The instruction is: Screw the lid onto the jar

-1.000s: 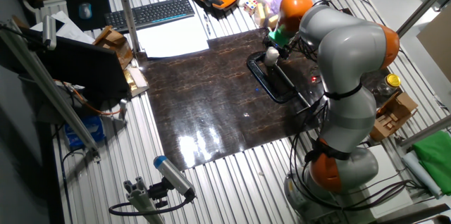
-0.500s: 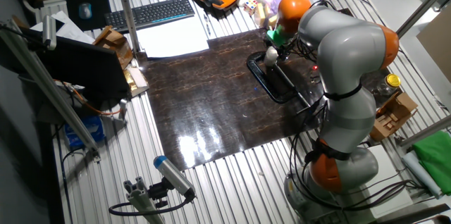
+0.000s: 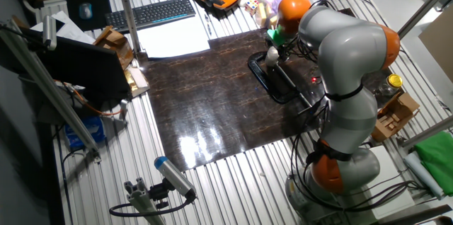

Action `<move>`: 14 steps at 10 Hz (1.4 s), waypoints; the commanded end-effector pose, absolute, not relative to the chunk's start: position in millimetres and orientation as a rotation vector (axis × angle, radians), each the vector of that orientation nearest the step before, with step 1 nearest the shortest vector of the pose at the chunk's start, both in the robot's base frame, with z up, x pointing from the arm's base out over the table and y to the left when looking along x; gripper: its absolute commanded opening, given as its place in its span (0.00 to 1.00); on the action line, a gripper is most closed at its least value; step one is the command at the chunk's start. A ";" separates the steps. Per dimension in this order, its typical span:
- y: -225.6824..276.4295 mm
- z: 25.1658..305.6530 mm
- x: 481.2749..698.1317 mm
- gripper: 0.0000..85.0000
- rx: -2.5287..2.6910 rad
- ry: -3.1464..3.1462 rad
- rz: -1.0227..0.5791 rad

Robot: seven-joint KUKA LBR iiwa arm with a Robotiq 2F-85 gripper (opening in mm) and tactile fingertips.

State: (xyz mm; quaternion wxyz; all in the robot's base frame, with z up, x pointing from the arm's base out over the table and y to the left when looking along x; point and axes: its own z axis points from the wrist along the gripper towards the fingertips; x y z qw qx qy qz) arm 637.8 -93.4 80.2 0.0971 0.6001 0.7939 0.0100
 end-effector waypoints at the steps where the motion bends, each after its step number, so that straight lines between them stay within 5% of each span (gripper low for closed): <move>1: -93.4 80.0 637.6 0.91 1.785 2.345 0.030; 2: -93.4 80.0 637.6 1.00 1.790 2.341 0.029; 7: -94.3 82.8 637.2 1.00 1.681 2.431 0.021; 14: -92.6 93.3 636.1 1.00 0.413 2.951 -0.032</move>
